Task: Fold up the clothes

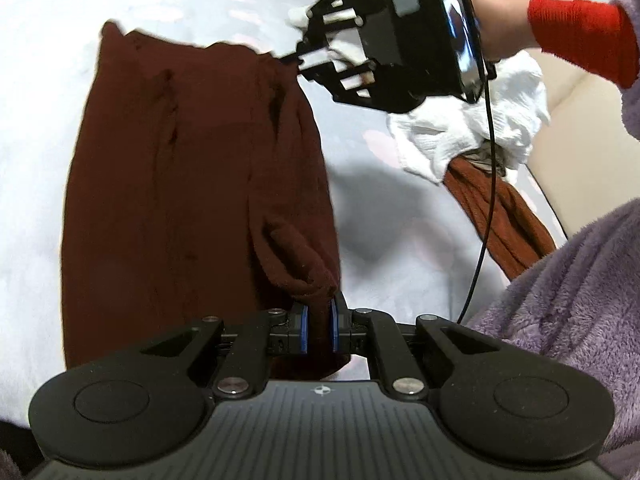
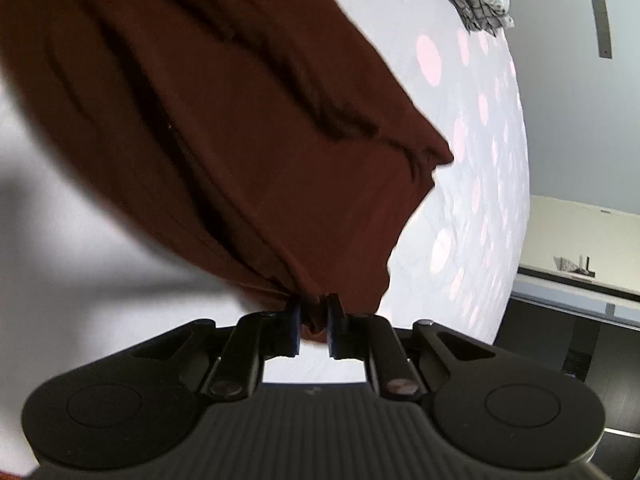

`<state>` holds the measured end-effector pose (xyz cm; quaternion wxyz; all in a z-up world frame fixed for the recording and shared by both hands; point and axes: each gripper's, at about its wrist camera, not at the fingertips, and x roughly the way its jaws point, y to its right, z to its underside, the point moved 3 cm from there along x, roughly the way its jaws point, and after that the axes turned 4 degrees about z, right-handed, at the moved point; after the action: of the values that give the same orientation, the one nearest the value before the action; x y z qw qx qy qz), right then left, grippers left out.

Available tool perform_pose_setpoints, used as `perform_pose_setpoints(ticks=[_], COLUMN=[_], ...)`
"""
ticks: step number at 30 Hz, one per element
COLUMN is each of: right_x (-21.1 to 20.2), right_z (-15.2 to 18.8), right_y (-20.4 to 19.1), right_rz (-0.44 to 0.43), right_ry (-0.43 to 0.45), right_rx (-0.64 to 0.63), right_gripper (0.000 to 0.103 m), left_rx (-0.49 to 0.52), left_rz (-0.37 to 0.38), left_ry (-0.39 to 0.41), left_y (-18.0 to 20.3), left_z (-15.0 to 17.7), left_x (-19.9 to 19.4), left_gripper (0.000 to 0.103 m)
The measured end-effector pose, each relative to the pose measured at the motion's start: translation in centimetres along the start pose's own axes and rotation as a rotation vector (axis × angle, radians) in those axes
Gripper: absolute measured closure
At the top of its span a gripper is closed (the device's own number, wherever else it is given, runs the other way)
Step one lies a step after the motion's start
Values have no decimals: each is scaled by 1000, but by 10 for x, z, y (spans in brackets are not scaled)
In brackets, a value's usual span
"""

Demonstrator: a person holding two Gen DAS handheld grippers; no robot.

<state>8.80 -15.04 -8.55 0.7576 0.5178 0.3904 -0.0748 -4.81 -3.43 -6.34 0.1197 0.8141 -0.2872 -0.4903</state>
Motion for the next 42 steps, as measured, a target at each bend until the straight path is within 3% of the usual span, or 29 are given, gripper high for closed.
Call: perform_pose_setpoints(ticks=[9, 14, 16, 17, 22, 25, 29, 32, 36, 42], right_x=[42, 58, 59, 57, 46, 36, 11, -9, -29, -70], right_z=[-48, -60, -59, -57, -30, -2, 28, 39, 38, 20], right_y=[10, 11, 12, 15, 46, 61, 53, 31, 5, -19], right_rz=[-82, -87, -54, -36, -1, 19, -61, -119, -169, -135], right_ry=[6, 8, 4, 1, -65, -156, -201, -229, -319, -279], right_rx=[-38, 63, 116, 153, 521, 885, 1372, 1596, 1730, 1756], right_gripper=[89, 88, 69, 66, 65, 65, 65, 64, 63, 63], left_rx=[-171, -176, -181, -182, -182, -198, -225, -244, -242, -208], left_rz=[14, 20, 30, 33, 33, 34, 44, 54, 56, 13], left_ry=[-82, -102, -116, -122, -128, -128, -128, -125, -112, -147], left_y=[-32, -33, -31, -31, -29, -32, -37, -41, -43, -43], left_z=[10, 10, 10, 8, 7, 7, 8, 10, 11, 19], left_x=[19, 24, 27, 30, 33, 34, 37, 37, 28, 13], left_gripper=[95, 95, 94, 94, 94, 94, 94, 94, 93, 90])
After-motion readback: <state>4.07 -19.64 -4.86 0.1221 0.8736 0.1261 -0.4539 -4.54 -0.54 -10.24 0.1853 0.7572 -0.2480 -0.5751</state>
